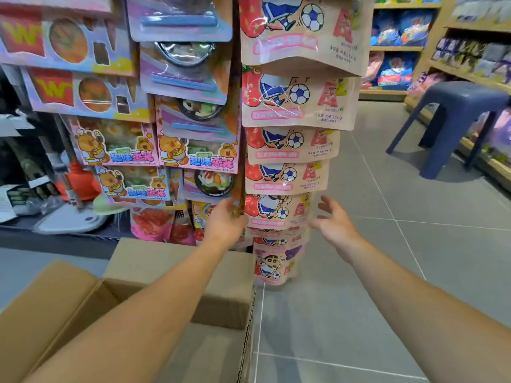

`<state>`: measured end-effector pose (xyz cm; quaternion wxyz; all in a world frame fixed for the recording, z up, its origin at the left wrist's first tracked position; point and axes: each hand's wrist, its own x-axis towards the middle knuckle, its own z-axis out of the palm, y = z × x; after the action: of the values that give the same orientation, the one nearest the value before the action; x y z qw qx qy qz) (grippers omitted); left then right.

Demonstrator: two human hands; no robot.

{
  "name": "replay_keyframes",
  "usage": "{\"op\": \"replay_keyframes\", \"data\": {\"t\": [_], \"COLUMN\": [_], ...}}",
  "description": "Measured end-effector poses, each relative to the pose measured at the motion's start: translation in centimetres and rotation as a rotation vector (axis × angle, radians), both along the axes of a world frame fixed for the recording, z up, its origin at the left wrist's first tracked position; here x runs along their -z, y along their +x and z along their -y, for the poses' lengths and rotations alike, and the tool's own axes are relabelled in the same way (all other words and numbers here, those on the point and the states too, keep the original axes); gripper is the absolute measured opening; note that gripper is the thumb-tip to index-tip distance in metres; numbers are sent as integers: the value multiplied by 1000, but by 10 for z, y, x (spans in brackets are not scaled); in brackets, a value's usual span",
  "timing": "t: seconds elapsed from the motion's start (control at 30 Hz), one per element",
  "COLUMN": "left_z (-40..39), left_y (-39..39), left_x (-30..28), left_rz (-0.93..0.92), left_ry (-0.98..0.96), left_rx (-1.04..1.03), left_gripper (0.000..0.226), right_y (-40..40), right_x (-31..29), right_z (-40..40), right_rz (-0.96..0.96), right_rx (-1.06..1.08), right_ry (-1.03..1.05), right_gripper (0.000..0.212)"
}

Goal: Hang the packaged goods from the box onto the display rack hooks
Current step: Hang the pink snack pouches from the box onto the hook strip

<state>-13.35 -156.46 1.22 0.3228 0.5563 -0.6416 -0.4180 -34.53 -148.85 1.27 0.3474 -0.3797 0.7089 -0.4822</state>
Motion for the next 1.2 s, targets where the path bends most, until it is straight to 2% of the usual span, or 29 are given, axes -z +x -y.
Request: {"op": "replay_keyframes", "data": {"t": [0.1,0.3,0.53,0.8,0.97,1.03,1.2], "left_z": [-4,-11,-5,17,21,20,24], "left_y": [-10,-21,-19,-26,-28,-27,-19], "left_x": [19,36,54,92,105,110,109], "left_rz": [41,112,135,148,140,125,134], "left_ry": [-2,-36,-16,2,-3,33,-14], "left_rx": [145,226,110,74,79,43,7], "left_gripper": [47,63,71,67,60,61,53], "right_y": [3,-10,-25,-30,-25,-19,-14], "right_x": [20,34,47,102,112,120,129], "right_z": [5,13,15,29,41,39,32], "right_rz": [34,39,-2,5,9,-6,-22], "right_rx": [-75,51,44,-45,-119,-121,-154], "right_ry": [7,-74,-19,98,85,100,82], "right_gripper": [79,72,81,89,72,70,63]}}
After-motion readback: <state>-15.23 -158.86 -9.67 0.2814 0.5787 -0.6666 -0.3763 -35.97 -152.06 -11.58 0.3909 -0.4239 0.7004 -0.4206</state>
